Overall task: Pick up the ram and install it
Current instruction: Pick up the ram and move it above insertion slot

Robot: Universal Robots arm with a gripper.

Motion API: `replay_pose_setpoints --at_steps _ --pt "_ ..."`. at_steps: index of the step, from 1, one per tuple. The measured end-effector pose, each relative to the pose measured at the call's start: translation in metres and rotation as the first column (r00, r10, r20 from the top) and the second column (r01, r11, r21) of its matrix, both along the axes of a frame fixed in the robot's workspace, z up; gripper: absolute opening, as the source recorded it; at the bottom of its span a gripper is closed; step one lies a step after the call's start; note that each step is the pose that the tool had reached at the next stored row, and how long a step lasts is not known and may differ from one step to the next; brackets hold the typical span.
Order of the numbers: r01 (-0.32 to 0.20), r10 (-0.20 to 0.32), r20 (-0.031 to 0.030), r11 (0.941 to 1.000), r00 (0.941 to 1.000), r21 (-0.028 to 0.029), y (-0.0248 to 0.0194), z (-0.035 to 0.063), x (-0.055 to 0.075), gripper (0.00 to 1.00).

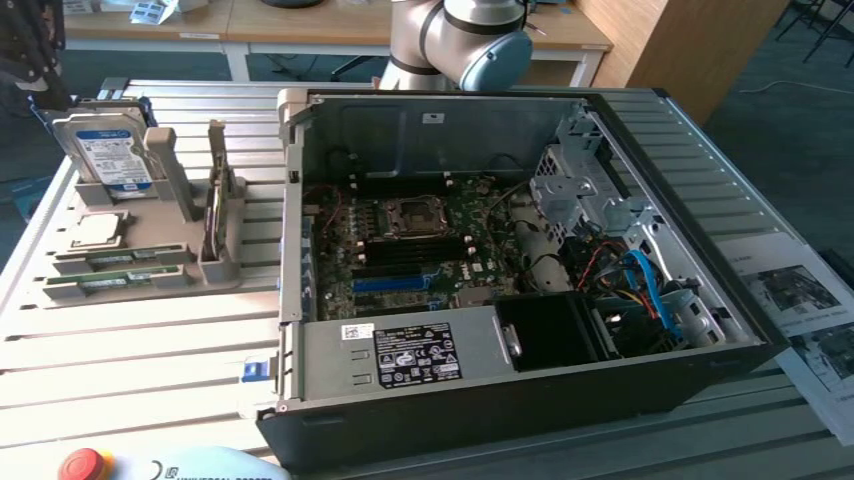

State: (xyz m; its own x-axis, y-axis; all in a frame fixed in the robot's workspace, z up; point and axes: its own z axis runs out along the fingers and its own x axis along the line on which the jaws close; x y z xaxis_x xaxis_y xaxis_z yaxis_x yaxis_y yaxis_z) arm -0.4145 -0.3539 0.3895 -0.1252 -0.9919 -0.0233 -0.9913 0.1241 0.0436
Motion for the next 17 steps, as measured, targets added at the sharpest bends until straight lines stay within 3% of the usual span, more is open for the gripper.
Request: replay_pose_setpoints --at_steps 8,17 --pt "-0.099 0.099 0.0 0.9951 0.9951 0.0 0.0 0.0 0.0 0.11" --pt "-0.106 0.106 0.0001 0.9944 0.9944 0.0 0.0 0.0 0.0001 0.11"
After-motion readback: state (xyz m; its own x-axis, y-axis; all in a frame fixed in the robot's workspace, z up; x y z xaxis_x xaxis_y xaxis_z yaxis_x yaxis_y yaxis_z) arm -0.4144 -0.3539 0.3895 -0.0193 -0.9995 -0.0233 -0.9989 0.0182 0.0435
